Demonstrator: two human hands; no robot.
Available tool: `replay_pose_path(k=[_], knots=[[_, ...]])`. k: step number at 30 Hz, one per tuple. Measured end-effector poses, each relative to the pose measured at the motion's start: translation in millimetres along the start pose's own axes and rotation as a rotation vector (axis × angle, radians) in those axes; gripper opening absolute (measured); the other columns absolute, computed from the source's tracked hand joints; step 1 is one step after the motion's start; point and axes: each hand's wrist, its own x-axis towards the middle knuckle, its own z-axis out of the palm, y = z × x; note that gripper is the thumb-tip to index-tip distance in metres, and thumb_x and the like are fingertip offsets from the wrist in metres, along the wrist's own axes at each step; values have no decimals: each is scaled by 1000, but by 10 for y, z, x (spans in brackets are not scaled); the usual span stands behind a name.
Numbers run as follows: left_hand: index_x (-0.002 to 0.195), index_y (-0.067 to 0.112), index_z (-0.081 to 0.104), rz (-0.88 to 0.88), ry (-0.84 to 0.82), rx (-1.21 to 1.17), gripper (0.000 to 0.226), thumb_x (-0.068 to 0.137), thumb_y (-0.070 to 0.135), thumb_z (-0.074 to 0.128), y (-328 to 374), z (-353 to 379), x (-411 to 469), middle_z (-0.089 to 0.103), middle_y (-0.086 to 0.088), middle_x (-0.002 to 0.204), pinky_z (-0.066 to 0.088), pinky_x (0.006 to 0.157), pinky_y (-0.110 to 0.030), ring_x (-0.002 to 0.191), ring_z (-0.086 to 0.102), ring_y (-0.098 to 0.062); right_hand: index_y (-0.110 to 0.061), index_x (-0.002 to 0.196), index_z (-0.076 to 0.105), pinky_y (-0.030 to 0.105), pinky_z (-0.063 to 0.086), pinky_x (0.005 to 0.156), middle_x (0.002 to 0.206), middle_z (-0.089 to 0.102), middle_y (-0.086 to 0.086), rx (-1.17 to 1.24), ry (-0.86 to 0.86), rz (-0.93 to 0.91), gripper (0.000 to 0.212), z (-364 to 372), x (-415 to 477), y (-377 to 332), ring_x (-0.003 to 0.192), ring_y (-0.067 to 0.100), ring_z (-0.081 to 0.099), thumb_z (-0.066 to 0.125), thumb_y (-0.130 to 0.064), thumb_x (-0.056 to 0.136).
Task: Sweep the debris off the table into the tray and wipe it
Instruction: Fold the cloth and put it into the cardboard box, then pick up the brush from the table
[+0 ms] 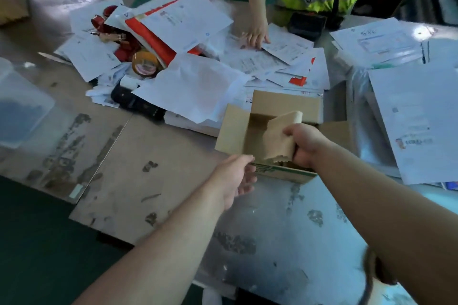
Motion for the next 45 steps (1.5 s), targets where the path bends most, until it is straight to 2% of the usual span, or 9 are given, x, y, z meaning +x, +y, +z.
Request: replay_pose_path(k=[5, 9, 13, 19, 22, 24, 31, 40, 45], knots=[[100, 23, 64, -63, 36, 25, 9, 99, 31, 60, -109, 133, 153, 61, -1, 101, 51, 61, -29, 78, 59, -17, 2, 128, 49, 58, 52, 96, 120, 64, 26, -56, -56, 146, 37, 145, 335, 68, 109, 42, 63, 51, -10, 93], [99, 24, 63, -65, 56, 21, 7, 99, 31, 60, -134, 178, 207, 62, 1, 102, 49, 60, -28, 74, 59, -14, 1, 121, 58, 52, 56, 82, 107, 70, 23, 36, -128, 139, 32, 152, 471, 104, 99, 39, 67, 49, -9, 93], [101, 24, 63, -67, 69, 64, 8, 101, 30, 58, -160, 185, 247, 62, 2, 100, 48, 61, -26, 70, 59, -12, -3, 114, 67, 45, 61, 69, 102, 75, 19, -75, 2, 123, 25, 77, 688, 225, 88, 34, 73, 58, -14, 94], [101, 22, 65, -65, 45, 113, 13, 101, 31, 55, -203, 286, 226, 66, 2, 95, 47, 64, -27, 74, 62, -15, -6, 108, 68, 45, 62, 84, 98, 74, 12, -228, 97, -8, 28, -1, 585, 261, 89, 32, 73, 62, -25, 90], [102, 20, 65, -67, 22, 156, 14, 101, 29, 55, -204, 437, 174, 66, 1, 92, 46, 65, -28, 80, 61, -19, -11, 103, 68, 34, 57, 73, 92, 71, 4, -346, 152, -120, 32, -142, 359, 264, 85, 23, 69, 57, -38, 90], [100, 19, 65, -63, 2, 179, 14, 101, 28, 55, -213, 559, 120, 67, 0, 90, 46, 65, -29, 80, 61, -20, -18, 92, 64, 31, 51, 69, 83, 63, -3, -438, 175, -250, 20, -230, 141, 310, 79, 17, 62, 54, -36, 93], [99, 17, 66, -61, -206, 368, 26, 105, 30, 44, -600, 1128, -231, 69, -3, 89, 47, 66, -32, 80, 62, -21, -28, 99, 64, 26, 50, 66, 85, 67, -11, -432, 411, -480, 11, -800, -732, 987, 78, 8, 64, 58, -26, 91], [105, 19, 63, -207, -450, 625, 16, 102, 28, 50, -1456, 1584, -542, 65, -3, 95, 48, 68, -30, 73, 59, -18, -24, 93, 58, 32, 42, 67, 85, 65, -5, -394, 856, -147, 16, -1801, -1311, 2332, 79, 19, 63, 65, -35, 83], [104, 20, 61, -292, -510, 727, 16, 102, 28, 48, -1768, 1656, -640, 61, -4, 102, 48, 75, -33, 87, 58, -22, -21, 106, 55, 36, 50, 79, 105, 60, -1, -460, 875, 61, 43, -2038, -1316, 2855, 97, 26, 64, 69, -52, 80]])
